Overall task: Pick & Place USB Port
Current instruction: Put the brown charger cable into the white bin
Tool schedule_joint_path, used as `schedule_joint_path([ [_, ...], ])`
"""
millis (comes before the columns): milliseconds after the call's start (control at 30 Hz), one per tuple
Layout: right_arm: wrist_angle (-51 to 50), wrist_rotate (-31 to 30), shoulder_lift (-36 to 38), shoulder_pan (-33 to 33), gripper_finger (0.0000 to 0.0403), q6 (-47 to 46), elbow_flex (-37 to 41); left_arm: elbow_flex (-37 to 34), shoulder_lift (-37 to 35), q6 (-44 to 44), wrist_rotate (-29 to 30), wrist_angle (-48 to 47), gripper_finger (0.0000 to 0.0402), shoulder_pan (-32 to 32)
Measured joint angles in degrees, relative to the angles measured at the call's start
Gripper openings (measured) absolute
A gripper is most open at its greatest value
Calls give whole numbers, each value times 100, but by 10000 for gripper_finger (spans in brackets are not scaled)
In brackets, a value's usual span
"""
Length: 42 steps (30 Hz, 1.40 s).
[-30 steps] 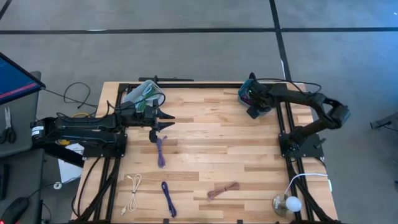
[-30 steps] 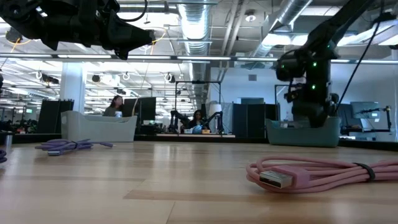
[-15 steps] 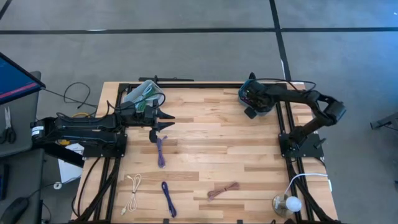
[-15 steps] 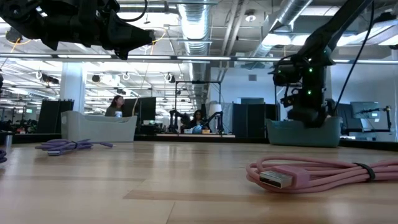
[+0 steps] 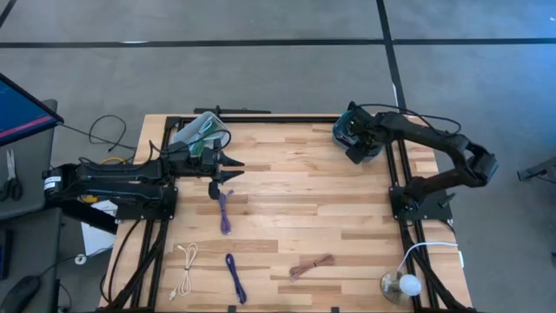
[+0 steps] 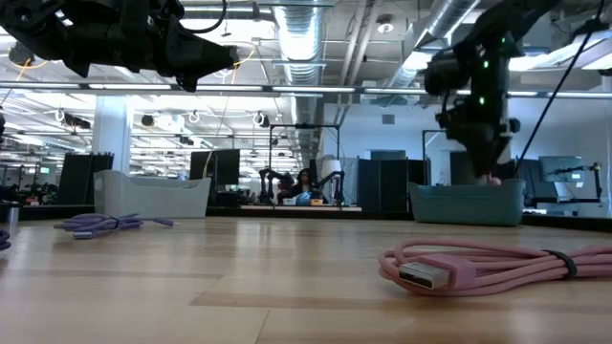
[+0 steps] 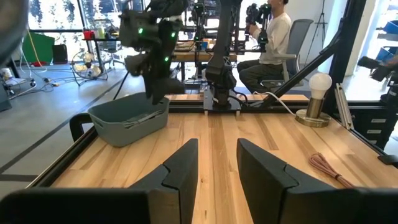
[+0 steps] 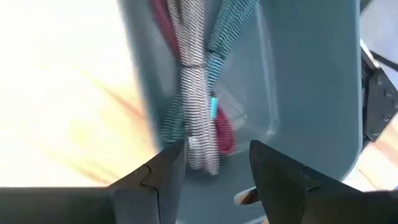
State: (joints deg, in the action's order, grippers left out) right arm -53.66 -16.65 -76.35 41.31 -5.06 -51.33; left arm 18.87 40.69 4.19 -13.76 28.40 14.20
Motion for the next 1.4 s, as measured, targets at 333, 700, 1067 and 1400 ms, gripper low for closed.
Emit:
schedule_joint_path([
  [333,1133,2620,478,-1040,157,-502,-245,0,0,0,2,0,110,2],
  [700,3387,3309,711,-2647,116,-93,-250,0,0,-17,2,-53,110,1],
  [1067,3415,2675,780,-3988,95,-99,-249,0,0,-20,2,-299,110,1],
  [1400,3378,2672,657,-4594,94,-103,-249,0,0,-18,2,-286,110,1],
])
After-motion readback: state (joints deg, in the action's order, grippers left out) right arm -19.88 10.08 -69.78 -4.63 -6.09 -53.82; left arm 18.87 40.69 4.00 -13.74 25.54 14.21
